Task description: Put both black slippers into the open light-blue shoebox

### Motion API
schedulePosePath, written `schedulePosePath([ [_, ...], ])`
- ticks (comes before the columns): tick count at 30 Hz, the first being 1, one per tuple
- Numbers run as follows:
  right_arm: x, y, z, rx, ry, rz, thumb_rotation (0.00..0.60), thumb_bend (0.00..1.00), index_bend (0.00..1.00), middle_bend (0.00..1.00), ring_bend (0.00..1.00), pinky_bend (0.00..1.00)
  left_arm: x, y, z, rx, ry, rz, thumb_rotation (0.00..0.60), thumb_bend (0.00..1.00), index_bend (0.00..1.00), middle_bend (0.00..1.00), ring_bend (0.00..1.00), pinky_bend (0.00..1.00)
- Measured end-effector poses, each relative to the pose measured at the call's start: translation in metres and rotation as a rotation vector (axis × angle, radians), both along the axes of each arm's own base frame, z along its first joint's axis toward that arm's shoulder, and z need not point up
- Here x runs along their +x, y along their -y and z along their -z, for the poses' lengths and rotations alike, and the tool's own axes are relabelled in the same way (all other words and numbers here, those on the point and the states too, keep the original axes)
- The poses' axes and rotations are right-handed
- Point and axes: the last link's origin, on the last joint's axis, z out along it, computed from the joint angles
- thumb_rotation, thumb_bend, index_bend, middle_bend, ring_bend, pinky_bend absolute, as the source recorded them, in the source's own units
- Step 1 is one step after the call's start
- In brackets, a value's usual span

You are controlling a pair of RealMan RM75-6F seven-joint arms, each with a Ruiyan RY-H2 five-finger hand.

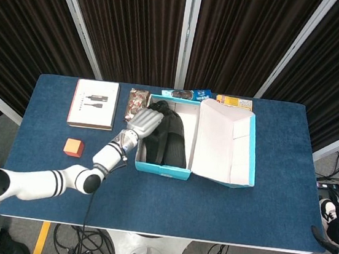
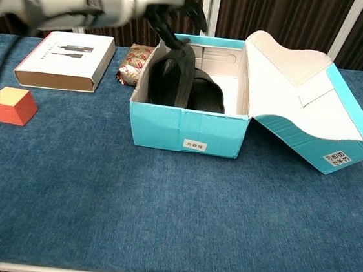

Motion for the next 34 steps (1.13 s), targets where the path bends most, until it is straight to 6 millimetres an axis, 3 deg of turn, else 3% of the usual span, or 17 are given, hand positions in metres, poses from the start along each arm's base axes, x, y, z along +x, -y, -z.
schedulePosePath([
  [5,-0.005,0.001,-0.001,0.010,0.019,0.012,0.600,0.13,0.00,0.06,0.00,0.00,-0.045,0.009,-0.043,0.107,0.071,-0.055,0.600,0.48,0.23,0.14,0.00,0.10],
  [11,-0.013,0.004,0.000,0.025,0.033,0.038,0.600,0.13,0.00,0.09,0.00,0.00,-0.123,0.037,-0.083,0.264,0.057,-0.120,0.600,0.47,0.23,0.14,0.00,0.10],
  [15,-0.017,0.008,0.004,0.035,0.047,0.042,0.600,0.14,0.01,0.09,0.00,0.00,-0.179,0.071,-0.104,0.357,0.019,-0.172,0.600,0.45,0.23,0.14,0.00,0.10],
  [21,-0.018,0.015,0.014,0.061,0.055,0.030,0.600,0.15,0.02,0.09,0.00,0.00,-0.236,0.127,-0.129,0.472,-0.041,-0.231,0.600,0.42,0.23,0.14,0.00,0.09],
  [27,-0.017,0.013,0.020,0.079,0.053,0.021,0.600,0.16,0.02,0.09,0.00,0.00,-0.263,0.181,-0.145,0.503,-0.097,-0.259,0.600,0.42,0.23,0.14,0.00,0.09],
  [34,-0.017,0.010,0.028,0.099,0.061,0.008,0.600,0.16,0.02,0.09,0.00,0.00,-0.266,0.218,-0.147,0.494,-0.097,-0.264,0.600,0.41,0.23,0.14,0.00,0.08],
])
